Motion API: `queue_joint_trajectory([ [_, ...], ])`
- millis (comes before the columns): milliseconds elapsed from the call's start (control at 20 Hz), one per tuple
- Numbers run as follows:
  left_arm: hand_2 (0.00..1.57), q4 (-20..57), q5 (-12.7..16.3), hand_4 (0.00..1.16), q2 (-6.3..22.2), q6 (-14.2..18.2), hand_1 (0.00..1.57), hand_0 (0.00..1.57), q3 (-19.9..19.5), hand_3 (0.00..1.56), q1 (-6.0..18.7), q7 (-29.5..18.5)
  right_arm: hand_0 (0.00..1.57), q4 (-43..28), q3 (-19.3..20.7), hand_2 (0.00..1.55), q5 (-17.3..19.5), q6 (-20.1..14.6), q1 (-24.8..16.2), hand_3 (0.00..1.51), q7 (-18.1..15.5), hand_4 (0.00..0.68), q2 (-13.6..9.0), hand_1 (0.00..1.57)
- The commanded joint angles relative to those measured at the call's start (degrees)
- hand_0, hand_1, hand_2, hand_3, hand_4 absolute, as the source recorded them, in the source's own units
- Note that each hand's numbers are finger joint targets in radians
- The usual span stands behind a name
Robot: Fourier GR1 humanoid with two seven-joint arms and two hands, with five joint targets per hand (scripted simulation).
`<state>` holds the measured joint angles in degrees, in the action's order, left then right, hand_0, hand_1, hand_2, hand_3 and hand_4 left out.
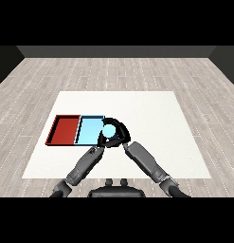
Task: Pick the blue can and put it in the blue box
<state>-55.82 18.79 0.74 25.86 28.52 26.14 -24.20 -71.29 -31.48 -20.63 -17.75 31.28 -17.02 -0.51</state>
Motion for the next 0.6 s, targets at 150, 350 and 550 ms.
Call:
queue_joint_trajectory([
  [150,1.55,3.74,2.54,1.14,-0.71,0.75,1.57,1.57,-0.25,1.48,2.14,-2.94,0.0,-2.35,-1.82,0.0,1.22,-0.68,-3.33,0.0,-1.77,0.0,0.49,0.0],
  [350,1.57,-1.01,-1.72,1.14,-0.72,2.79,1.57,1.57,0.15,1.5,1.02,1.58,0.0,-1.19,3.85,0.0,1.95,2.0,-1.33,0.0,1.91,0.0,0.49,0.0],
  [550,1.57,1.91,0.45,1.13,-0.72,4.25,1.57,1.57,3.67,1.51,-2.78,-4.47,0.0,-7.96,5.05,0.0,2.75,3.14,-3.84,0.0,5.92,0.0,0.48,0.0],
])
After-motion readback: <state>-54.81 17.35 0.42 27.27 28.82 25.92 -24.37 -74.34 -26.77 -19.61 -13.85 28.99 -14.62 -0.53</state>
